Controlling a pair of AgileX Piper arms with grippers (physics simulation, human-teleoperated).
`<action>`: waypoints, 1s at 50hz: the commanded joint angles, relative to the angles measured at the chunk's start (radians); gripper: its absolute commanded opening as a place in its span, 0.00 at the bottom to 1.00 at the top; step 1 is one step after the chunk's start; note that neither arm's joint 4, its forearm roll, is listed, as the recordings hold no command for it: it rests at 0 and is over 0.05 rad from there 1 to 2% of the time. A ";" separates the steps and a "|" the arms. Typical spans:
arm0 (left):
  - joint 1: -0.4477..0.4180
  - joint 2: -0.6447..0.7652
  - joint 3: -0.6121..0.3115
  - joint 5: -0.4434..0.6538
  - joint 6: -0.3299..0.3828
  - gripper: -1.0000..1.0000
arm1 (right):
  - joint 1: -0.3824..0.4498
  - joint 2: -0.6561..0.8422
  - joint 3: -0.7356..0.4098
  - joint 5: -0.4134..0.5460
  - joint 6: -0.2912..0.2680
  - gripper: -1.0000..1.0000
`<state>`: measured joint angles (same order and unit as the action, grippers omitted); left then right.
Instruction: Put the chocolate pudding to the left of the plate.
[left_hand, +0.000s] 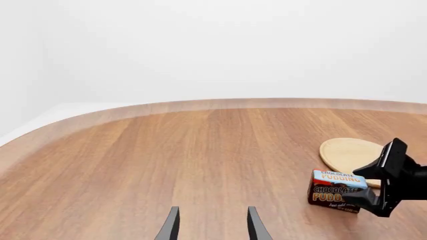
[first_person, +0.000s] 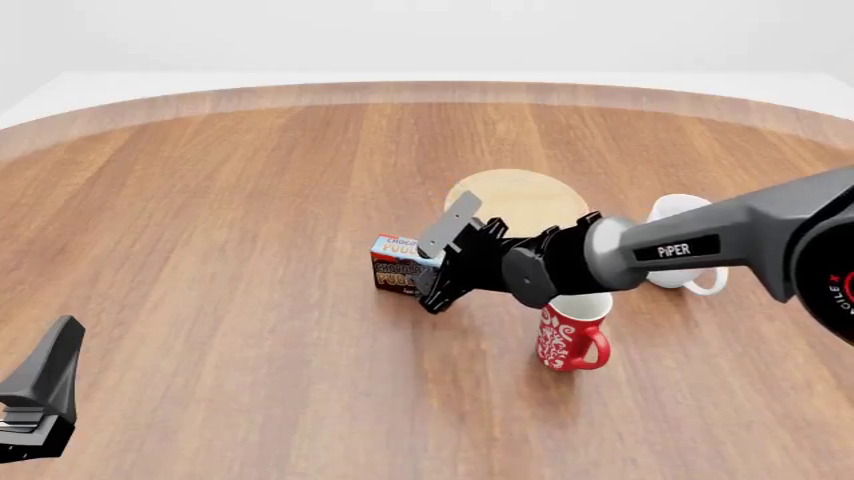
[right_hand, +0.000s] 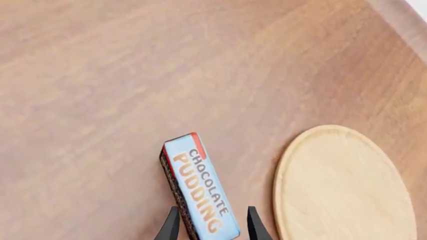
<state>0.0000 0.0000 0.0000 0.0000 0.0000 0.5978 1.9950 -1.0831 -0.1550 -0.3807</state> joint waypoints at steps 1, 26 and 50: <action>0.000 0.000 0.000 0.000 0.000 1.00 | -0.003 0.013 -0.008 0.000 0.003 1.00; 0.000 0.000 0.000 0.000 0.000 1.00 | 0.037 -0.046 0.030 -0.005 0.059 0.00; 0.000 0.000 0.000 0.000 0.000 1.00 | 0.019 -0.208 -0.050 0.087 0.065 0.00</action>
<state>0.0000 0.0000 0.0000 0.0000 0.0000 0.6292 1.8399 -1.0903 -0.1062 -0.3203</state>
